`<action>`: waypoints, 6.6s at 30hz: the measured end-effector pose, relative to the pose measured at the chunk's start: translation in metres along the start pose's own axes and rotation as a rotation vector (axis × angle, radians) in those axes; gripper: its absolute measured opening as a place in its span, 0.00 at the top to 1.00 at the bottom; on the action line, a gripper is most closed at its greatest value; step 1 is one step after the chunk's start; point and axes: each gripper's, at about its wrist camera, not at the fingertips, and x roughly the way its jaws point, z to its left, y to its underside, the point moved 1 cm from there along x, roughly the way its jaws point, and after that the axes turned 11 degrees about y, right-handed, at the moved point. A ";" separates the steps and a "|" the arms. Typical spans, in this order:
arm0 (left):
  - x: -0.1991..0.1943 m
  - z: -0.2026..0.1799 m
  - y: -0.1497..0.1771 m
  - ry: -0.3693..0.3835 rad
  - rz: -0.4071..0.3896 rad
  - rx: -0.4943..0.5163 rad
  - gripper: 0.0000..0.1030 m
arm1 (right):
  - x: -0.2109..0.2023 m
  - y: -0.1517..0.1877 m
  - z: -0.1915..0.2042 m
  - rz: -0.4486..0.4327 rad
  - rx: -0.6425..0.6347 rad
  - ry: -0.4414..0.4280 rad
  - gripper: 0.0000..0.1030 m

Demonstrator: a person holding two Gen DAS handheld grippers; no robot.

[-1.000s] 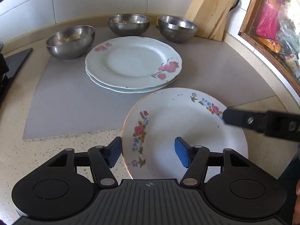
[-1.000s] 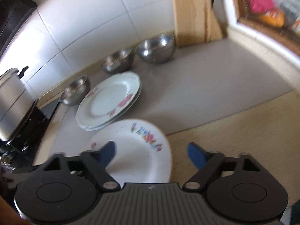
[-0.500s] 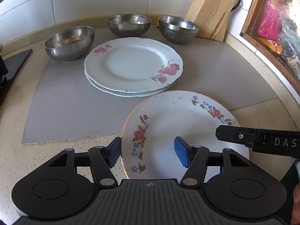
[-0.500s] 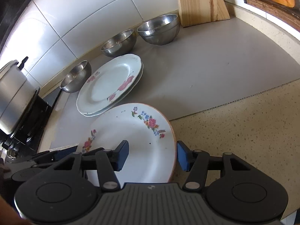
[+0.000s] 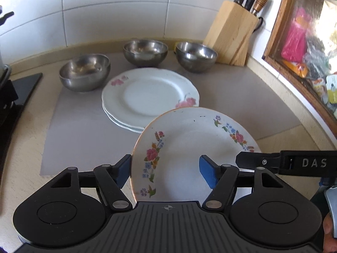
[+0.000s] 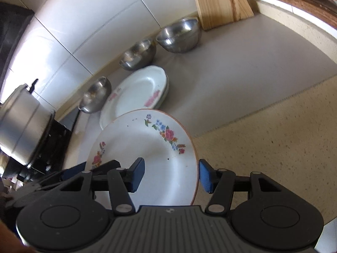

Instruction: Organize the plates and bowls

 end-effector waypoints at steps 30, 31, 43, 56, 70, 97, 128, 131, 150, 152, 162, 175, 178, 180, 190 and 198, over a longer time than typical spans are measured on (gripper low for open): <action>0.017 0.030 -0.105 -0.146 -0.172 -0.046 0.29 | 0.025 -0.120 0.070 -0.161 -0.147 -0.076 0.71; 0.018 0.032 -0.108 -0.150 -0.176 -0.046 0.29 | 0.028 -0.123 0.072 -0.162 -0.151 -0.077 0.71; 0.034 0.042 -0.123 -0.170 -0.157 -0.049 0.26 | 0.050 -0.151 0.084 -0.146 -0.174 -0.074 0.69; 0.059 0.056 -0.100 -0.195 -0.060 -0.114 0.25 | 0.091 -0.138 0.080 -0.024 -0.195 -0.049 0.69; 0.075 0.064 -0.088 -0.219 -0.020 -0.160 0.25 | 0.110 -0.128 0.085 0.014 -0.262 -0.016 0.69; 0.085 0.061 -0.091 -0.226 -0.027 -0.167 0.26 | 0.119 -0.138 0.081 0.014 -0.285 -0.010 0.62; 0.019 0.157 -0.093 -0.470 -0.151 -0.377 0.16 | 0.118 -0.172 0.160 -0.049 -0.422 -0.145 0.56; 0.023 0.173 -0.095 -0.453 -0.151 -0.413 0.16 | 0.130 -0.179 0.179 -0.016 -0.404 -0.177 0.56; 0.069 0.226 -0.113 -0.229 -0.146 -0.504 0.16 | 0.208 -0.186 0.219 0.177 -0.309 -0.216 0.55; 0.074 0.226 -0.115 -0.222 -0.138 -0.502 0.16 | 0.213 -0.187 0.218 0.191 -0.302 -0.221 0.55; 0.088 0.214 -0.123 -0.151 -0.118 -0.461 0.17 | 0.236 -0.181 0.214 0.319 -0.236 -0.259 0.52; 0.090 0.219 -0.125 -0.218 -0.096 -0.428 0.22 | 0.233 -0.183 0.210 0.321 -0.228 -0.247 0.50; 0.090 0.230 -0.120 -0.197 -0.079 -0.494 0.43 | 0.233 -0.182 0.210 0.300 -0.244 -0.237 0.50; 0.090 0.232 -0.119 -0.199 -0.071 -0.496 0.58 | 0.232 -0.182 0.209 0.283 -0.252 -0.228 0.54; 0.089 0.228 -0.124 -0.148 -0.069 -0.506 0.67 | 0.235 -0.177 0.213 0.308 -0.316 -0.180 0.89; 0.076 0.221 -0.135 -0.142 -0.111 -0.480 0.61 | 0.216 -0.183 0.214 0.259 -0.307 -0.210 0.89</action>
